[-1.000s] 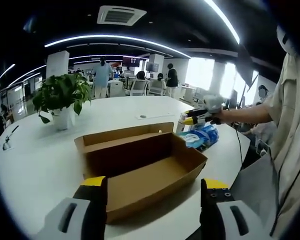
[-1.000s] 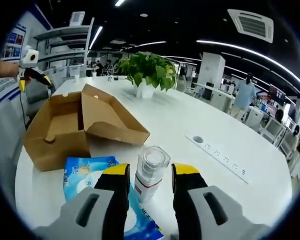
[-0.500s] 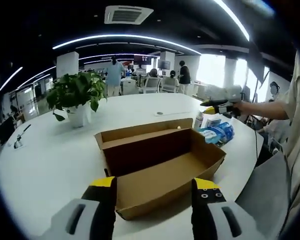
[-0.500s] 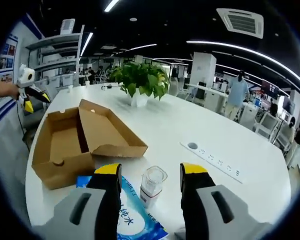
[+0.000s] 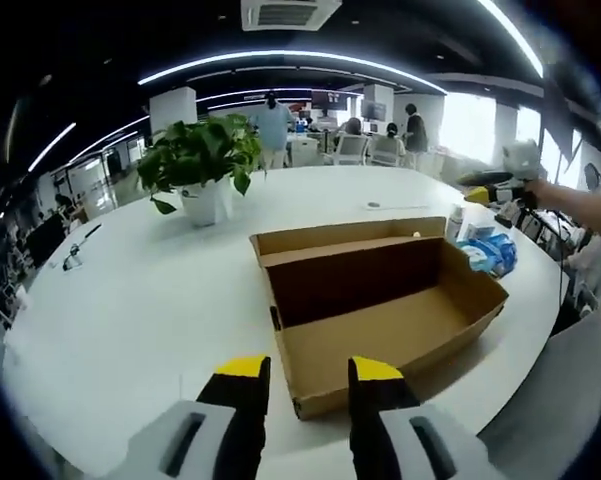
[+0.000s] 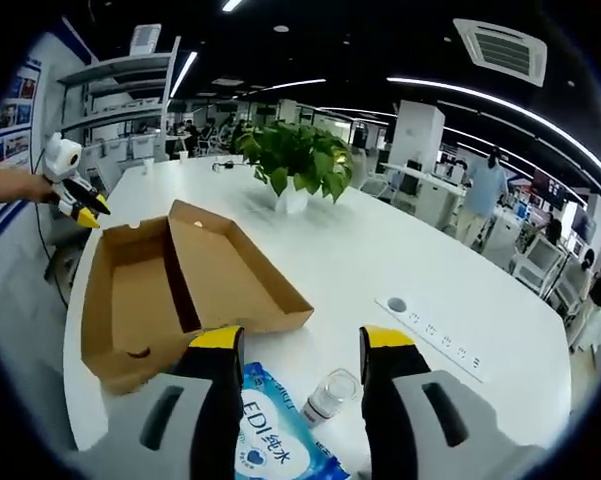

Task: Operate the shoe box by opening the lid, removing the specified soft item, and placing it in the target area until the item is outside and the box remains undamaged.

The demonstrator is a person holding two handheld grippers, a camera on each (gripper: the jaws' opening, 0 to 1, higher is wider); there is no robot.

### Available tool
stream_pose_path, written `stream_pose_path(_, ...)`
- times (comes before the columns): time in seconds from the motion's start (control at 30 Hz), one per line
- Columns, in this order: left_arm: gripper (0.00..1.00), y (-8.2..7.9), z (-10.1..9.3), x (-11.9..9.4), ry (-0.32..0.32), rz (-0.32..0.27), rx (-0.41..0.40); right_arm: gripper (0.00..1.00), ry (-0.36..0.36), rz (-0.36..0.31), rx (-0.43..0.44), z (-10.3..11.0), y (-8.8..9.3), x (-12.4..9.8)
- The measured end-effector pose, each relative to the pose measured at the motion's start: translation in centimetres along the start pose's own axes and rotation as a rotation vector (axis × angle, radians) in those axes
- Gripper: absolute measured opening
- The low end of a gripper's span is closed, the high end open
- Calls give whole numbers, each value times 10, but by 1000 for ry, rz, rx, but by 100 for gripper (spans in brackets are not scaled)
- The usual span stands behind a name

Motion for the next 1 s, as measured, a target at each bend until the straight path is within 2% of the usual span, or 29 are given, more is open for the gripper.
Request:
stream_pose_path(0.4,16,11,8,13,-35,68,-82,40,-13,65,32,9,-10,26)
stream_pose_path(0.57,8,15,12,17,-55,91,-137,38,-28,96,78,12,-11,38)
stream_pose_path(0.6,7,15,11,18,-48,91,-174,38,-31,106,93,13,-12,42)
stream_pose_path(1.0,4,17,9,19,-58,96,-188,36,-30,196,198,12,-4,77)
Point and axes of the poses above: the point that each gripper's makers call its tool centre point, and the gripper's own axes: x roughly forward along the fingers, z roughly to its left, y roughly out of its underside, the point moved 7 cm from there along -x, roughly backward along the fingers, and after that the axes turned 1 degree about -y, right-handed, at the moved point
